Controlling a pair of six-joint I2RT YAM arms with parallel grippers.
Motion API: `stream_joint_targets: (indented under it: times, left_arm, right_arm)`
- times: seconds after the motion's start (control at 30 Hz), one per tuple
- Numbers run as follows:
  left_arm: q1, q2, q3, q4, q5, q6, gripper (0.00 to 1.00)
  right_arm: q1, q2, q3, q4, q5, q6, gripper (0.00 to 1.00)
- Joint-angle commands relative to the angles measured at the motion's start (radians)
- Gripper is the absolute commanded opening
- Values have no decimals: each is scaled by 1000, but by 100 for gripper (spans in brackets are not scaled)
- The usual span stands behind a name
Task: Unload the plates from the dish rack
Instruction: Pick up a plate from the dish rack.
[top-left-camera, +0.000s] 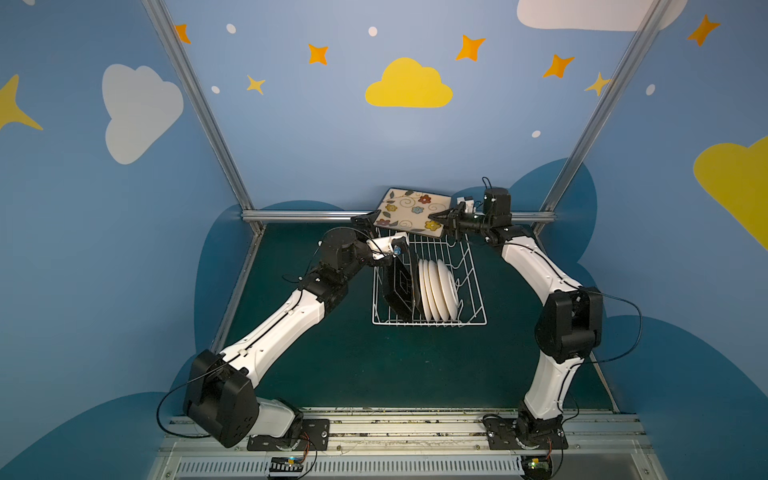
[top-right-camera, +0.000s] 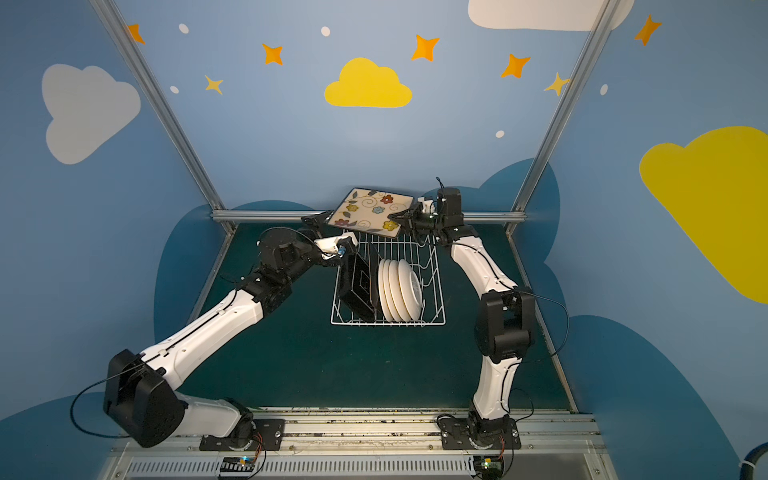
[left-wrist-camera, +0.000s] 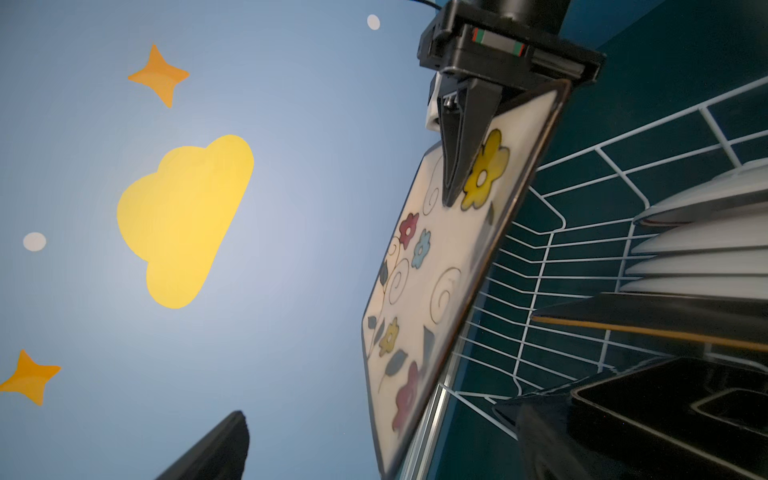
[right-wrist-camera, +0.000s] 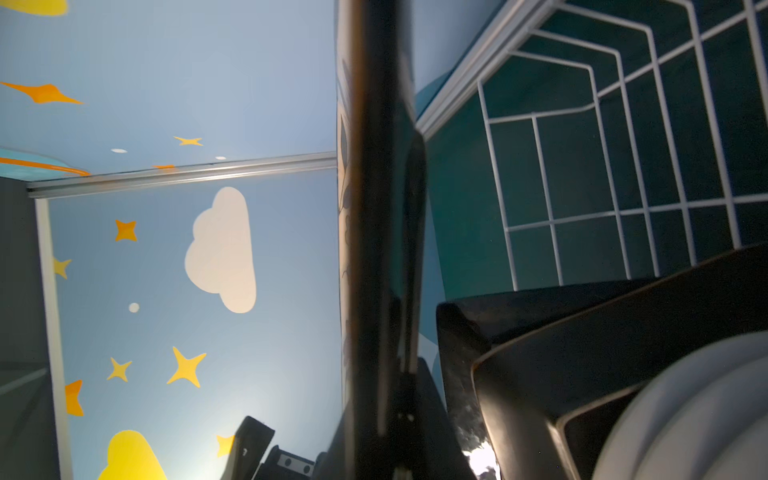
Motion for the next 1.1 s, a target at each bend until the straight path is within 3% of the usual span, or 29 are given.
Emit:
stream_joint_targets:
  times: [0.0, 0.13, 0.33, 0.63, 0.97, 1.07]
  left_arm:
    - [14, -34, -15, -30, -18, -37, 99]
    - [58, -86, -14, -59, 21, -203, 99]
    - [192, -132, 74, -186, 253, -611, 99]
    - [339, -39, 311, -401, 443, -1052, 100]
    - [391, 206, 559, -581, 860, -1268, 99]
    - [390, 283, 621, -637, 920, -1302, 99]
  right_arm:
    - [-14, -96, 50, 235, -58, 15, 0]
    - [-46, -119, 56, 179, -64, -54, 0]
    - [-76, -166, 12, 124, -73, -207, 0]
    - [-105, -215, -36, 29, -145, -416, 0]
    - [-112, -247, -102, 71, -238, -497, 0]
    - [-109, -252, -105, 93, -267, -506, 0]
